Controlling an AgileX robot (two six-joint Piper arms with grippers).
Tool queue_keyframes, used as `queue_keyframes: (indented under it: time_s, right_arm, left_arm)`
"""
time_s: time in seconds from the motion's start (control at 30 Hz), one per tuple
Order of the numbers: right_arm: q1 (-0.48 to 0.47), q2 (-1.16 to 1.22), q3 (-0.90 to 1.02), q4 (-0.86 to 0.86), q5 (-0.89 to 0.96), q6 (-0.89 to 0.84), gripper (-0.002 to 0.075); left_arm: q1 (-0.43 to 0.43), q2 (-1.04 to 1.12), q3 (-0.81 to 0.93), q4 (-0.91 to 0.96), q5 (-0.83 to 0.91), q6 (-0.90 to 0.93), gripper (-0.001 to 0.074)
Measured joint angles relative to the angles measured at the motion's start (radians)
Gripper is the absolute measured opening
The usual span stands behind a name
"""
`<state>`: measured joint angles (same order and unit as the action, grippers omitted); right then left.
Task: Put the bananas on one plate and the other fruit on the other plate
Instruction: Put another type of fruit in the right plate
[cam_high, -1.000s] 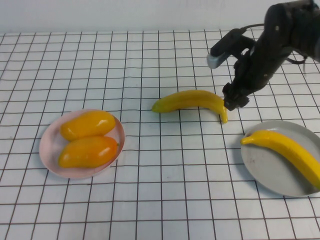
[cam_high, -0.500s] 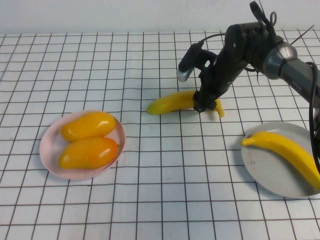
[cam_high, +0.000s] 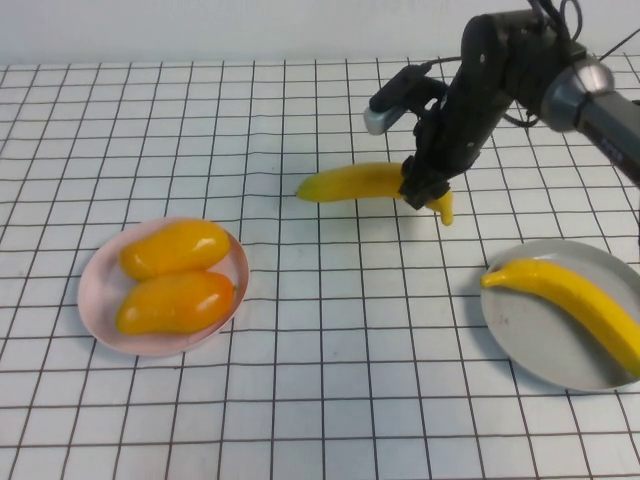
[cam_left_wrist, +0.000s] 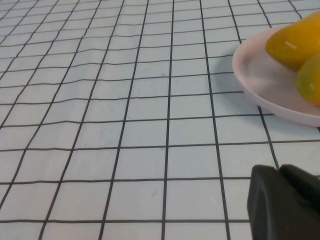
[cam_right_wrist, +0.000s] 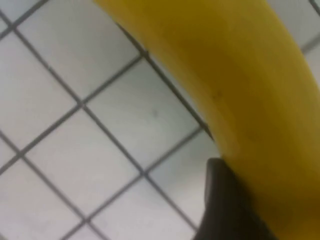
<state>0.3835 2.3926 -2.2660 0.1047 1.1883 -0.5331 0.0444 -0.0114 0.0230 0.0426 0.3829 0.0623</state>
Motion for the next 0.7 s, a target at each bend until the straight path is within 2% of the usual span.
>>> queue_keyframes:
  time_s: [0.13,0.27,0.53,0.7]
  right_arm:
    - [-0.054,-0.108,0.086,-0.022,0.028,0.148,0.0316]
    - [-0.141,-0.27,0.341,-0.024,0.014,0.199,0.0316]
    - [-0.194,-0.563,0.941,-0.074,-0.308,0.213,0.0316]
    - [-0.194,-0.611,1.077,-0.105,-0.459,0.256,0.0316]
  left_arm:
    - [0.0,0.0,0.0,0.0,0.0,0.0,-0.0004]
    - [0.0,0.0,0.0,0.0,0.0,0.0,-0.0004]
    - [0.0,0.0,0.0,0.0,0.0,0.0,-0.0004]
    - [0.0,0.0,0.0,0.0,0.0,0.0,-0.0004]
